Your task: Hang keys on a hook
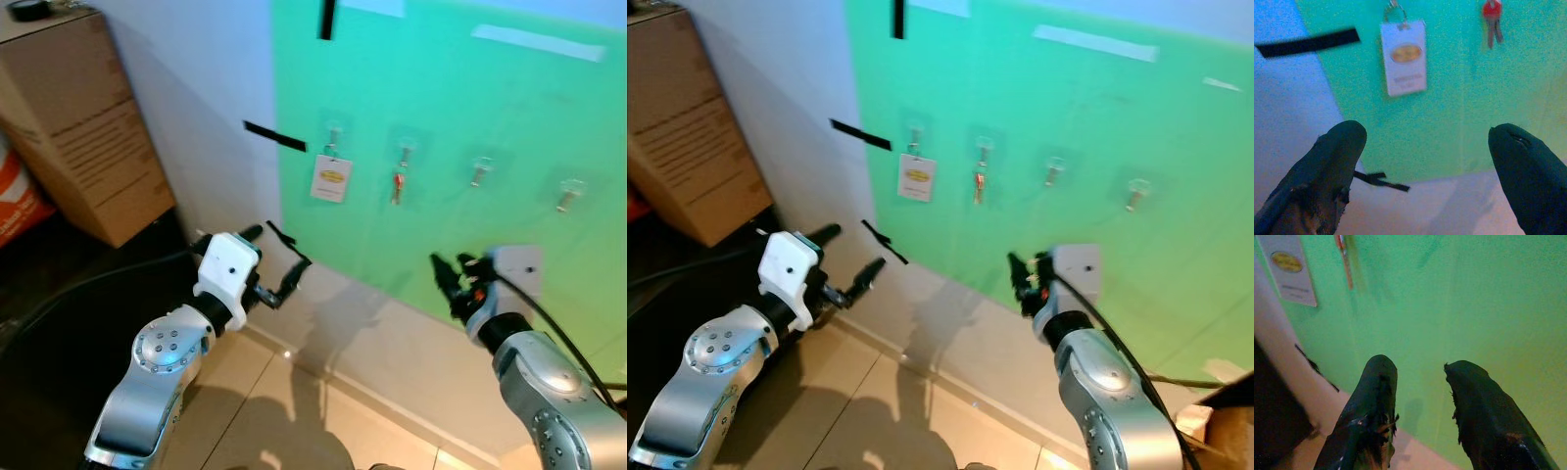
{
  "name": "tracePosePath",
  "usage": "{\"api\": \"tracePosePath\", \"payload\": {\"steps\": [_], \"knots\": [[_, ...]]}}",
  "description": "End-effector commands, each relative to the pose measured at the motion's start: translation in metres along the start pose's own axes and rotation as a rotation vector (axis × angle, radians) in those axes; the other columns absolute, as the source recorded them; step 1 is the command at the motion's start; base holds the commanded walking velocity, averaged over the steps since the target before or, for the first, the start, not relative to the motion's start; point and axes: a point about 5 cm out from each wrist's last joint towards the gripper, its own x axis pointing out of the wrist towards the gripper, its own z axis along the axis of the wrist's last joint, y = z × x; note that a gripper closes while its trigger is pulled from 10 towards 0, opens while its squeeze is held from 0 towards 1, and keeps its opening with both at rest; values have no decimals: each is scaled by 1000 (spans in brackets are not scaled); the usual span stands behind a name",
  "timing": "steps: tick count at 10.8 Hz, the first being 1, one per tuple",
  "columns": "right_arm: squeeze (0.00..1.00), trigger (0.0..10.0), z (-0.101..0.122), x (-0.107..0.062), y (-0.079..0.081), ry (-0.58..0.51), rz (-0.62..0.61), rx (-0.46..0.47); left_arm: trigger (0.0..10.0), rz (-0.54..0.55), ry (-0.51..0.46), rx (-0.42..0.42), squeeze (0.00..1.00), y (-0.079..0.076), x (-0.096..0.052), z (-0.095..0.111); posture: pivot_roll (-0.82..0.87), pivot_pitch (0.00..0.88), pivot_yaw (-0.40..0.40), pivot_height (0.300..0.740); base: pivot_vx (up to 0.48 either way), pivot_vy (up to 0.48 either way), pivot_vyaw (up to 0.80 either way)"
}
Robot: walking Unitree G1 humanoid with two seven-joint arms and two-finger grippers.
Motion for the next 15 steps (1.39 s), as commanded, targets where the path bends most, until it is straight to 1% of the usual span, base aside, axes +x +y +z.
{"api": "tracePosePath", "payload": {"steps": [1, 2, 3, 4, 5, 6, 7, 8, 9, 10, 11, 12, 14, 15], "knots": [[0, 10000, 1, 0, -1, -13, -5, 2, 10000, 31, 8, 15, 0, 3, -3, 1, -77, 24, 20, 740, 0, 405, 0], [0, 10000, -7, 0, 1, -11, 14, -3, 10000, 61, 11, 12, 0, 6, -3, 2, -73, 26, 15, 740, 0, 405, 0], [0, 10000, -10, 0, 1, -12, -8, 9, 10000, 73, 20, 9, 0, 8, -2, 0, -66, 26, 8, 740, 0, 401, 0], [0, 10000, -10, 0, 1, -21, -10, -41, 10000, 91, 29, 0, 0, 8, -3, -2, -61, 25, 2, 740, 0, 289, 0], [0, 10000, -8, 1, 5, -49, 44, -121, 10000, 114, 36, -11, 0, 10, -6, -4, -52, 23, -7, 740, 0, 255, 800], [0, 10000, -8, 1, 10, -57, 99, -113, 10000, 134, 49, -18, 0, 12, -9, -8, -48, 22, -9, 740, 0, 0, 800], [0, 10000, -9, 1, 8, -59, 93, -131, 10000, 153, 49, -23, 0, 13, -11, -9, -47, 20, -9, 740, 0, 0, 800], [0, 10000, -11, 2, 4, -56, 76, -180, 10000, 174, 60, -28, 0, 15, -12, -11, -47, 21, -9, 740, 0, 0, 800], [0, 10000, -11, 2, -2, -63, 50, -198, 10000, 178, 62, -21, 0, 15, -12, -12, -47, 20, -9, 740, 0, 0, 800], [0, 10000, -9, 3, -9, -90, 28, -199, 10000, 182, 58, -6, 0, 15, -12, -12, -50, 16, -5, 740, 0, 0, 800], [0, 10000, -6, 3, -6, -104, 74, -118, 10000, 208, 42, -6, 0, 15, -11, -11, -50, 16, -6, 740, 0, 0, 800], [0, 10000, -10, 5, -6, -82, 65, -98, 10000, 218, 48, -44, 0, 14, -11, -12, -49, 16, -7, 740, 0, 0, 800], [0, 10000, -16, 7, 2, -74, 129, -73, 10000, 220, 33, -21, 0, 15, -11, -11, -44, 26, -6, 740, 0, 0, 800], [0, 10000, -17, 8, 1, -68, 130, -63, 10000, 221, 29, -23, 0, 16, -12, -11, -45, 28, -3, 740, 0, 0, 800]]}}
